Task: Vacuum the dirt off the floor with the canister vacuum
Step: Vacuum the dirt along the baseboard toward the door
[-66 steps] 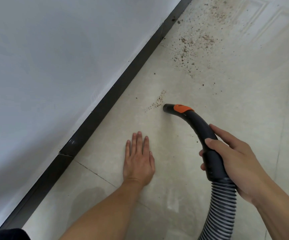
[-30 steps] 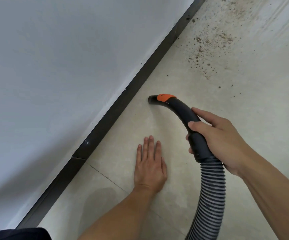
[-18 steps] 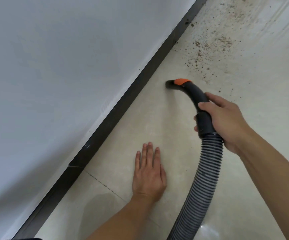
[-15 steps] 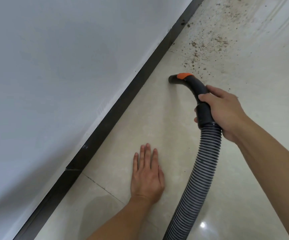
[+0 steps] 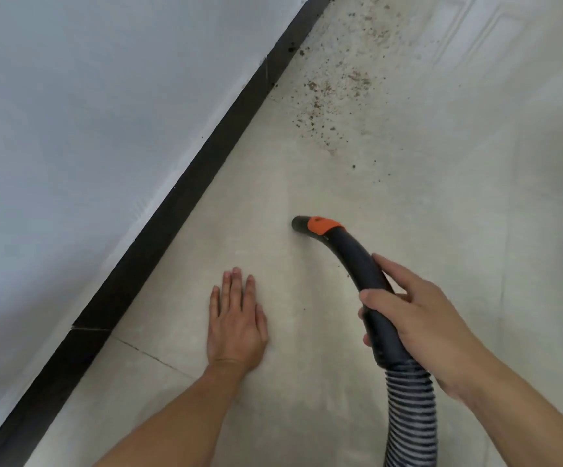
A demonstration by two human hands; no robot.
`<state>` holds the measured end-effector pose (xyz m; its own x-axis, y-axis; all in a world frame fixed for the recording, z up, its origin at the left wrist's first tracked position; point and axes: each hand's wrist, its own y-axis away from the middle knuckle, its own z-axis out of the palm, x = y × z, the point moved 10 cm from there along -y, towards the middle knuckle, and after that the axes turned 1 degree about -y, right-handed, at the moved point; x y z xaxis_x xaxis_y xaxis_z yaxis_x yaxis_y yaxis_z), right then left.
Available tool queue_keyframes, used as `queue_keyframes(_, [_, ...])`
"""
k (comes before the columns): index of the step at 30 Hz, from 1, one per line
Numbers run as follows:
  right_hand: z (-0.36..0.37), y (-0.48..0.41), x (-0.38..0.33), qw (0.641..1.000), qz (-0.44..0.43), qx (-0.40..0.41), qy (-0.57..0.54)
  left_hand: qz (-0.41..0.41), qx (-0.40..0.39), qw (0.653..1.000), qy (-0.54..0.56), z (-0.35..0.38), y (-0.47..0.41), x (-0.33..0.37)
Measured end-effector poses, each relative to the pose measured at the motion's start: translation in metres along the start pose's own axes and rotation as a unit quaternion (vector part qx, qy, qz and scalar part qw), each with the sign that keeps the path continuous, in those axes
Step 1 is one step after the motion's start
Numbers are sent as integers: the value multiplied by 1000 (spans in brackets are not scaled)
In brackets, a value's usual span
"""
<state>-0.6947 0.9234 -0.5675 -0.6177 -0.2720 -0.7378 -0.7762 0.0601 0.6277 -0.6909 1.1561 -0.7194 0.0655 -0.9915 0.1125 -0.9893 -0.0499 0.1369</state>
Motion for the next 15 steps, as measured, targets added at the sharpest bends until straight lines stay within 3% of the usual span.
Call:
queue_keyframes(5, [-10,59,49,998,41,18,-42,0,7,1000,18,-3,-2,4])
queue_keyframes(9, [-42,95,78,987,56,95,-114,3,7,1000,27,-4,2,4])
queue_keyframes(15, [-55,99,88,980,50,117,-152,45,-61,997,23,-5,3,8])
